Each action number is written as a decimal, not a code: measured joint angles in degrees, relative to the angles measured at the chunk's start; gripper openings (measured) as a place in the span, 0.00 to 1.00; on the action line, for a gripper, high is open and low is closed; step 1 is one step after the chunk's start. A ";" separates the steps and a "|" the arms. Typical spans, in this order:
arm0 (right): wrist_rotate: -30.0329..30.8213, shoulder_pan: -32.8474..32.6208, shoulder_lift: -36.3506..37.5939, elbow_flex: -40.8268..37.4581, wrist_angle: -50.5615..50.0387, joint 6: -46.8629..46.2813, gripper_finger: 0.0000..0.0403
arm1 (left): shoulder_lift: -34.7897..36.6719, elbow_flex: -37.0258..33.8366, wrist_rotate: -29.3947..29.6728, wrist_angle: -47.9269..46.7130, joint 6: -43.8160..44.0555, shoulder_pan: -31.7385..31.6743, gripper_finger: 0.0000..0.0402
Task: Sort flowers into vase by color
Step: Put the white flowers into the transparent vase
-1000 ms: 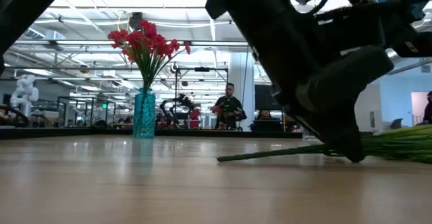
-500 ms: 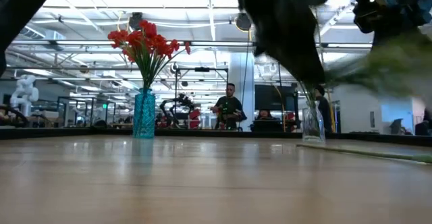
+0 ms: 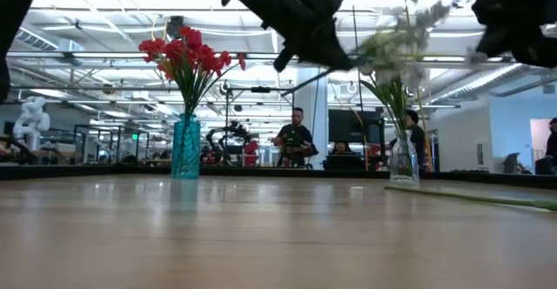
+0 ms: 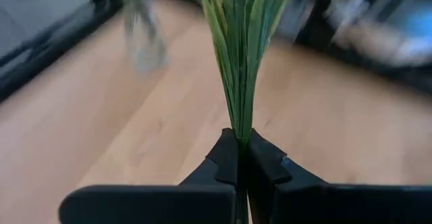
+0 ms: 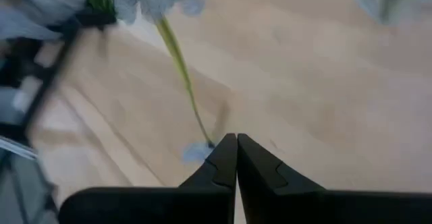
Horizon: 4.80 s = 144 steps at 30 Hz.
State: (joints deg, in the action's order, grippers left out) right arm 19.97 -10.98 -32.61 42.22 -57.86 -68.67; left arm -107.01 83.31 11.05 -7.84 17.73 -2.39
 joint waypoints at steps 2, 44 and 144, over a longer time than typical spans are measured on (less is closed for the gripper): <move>1.42 0.00 0.59 0.00 4.68 2.55 0.01 | 1.19 -3.88 -0.43 13.57 1.56 0.00 0.02; 19.91 3.76 -21.84 0.02 65.78 39.29 0.05 | 1.74 -8.75 -14.30 46.87 3.37 -7.59 0.02; 21.93 37.32 -18.17 -24.89 90.40 56.15 0.00 | 47.15 -51.21 -30.03 40.76 10.00 -18.60 0.27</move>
State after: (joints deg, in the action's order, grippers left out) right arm 41.90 26.33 -50.79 17.33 32.54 -12.52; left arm -59.86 32.10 -18.98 32.92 27.73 -20.99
